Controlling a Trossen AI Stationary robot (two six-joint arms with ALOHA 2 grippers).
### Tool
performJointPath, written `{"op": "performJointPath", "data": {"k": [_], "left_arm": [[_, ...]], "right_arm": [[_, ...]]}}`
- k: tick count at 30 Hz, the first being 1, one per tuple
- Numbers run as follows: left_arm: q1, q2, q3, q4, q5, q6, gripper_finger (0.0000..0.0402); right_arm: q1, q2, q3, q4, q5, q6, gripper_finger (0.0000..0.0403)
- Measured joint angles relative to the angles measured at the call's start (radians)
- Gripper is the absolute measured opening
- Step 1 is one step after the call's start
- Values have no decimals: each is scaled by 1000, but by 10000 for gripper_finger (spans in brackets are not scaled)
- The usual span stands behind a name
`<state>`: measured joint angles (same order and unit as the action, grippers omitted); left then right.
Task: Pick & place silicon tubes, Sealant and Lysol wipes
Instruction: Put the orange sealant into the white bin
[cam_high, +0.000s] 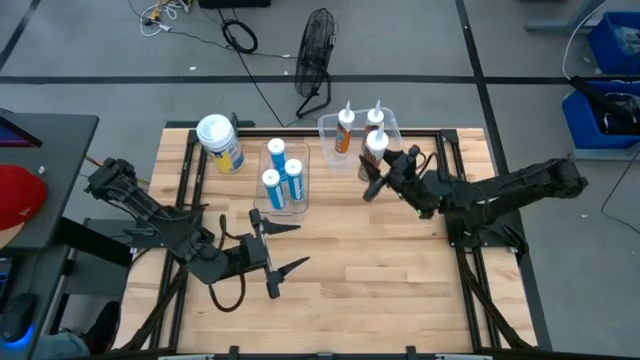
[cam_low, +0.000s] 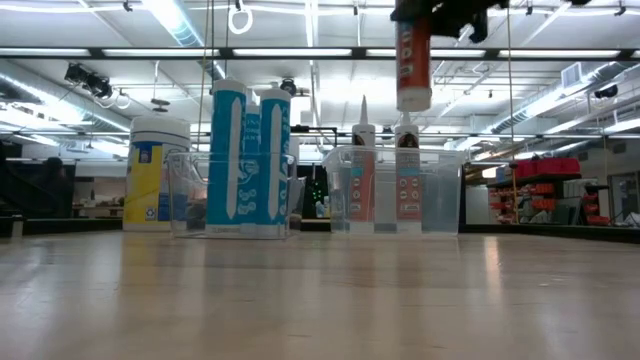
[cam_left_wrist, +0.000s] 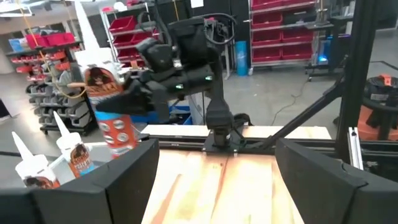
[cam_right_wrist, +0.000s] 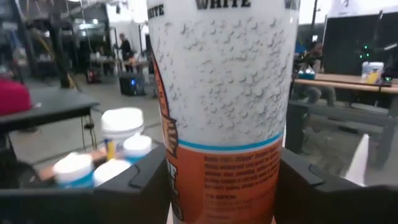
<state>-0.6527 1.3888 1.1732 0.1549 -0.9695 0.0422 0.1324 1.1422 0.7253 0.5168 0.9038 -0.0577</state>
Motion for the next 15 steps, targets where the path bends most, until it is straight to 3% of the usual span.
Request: {"op": "performJointPath", "data": {"k": [6,15], "left_arm": [[0,1,0,-37,0,-32,328],[0,1,0,-59,0,-32,328]], "right_arm": [[-148,20,-27,80,-126,-22,204],[-286,155,-19,226,-250,-54,204]]}}
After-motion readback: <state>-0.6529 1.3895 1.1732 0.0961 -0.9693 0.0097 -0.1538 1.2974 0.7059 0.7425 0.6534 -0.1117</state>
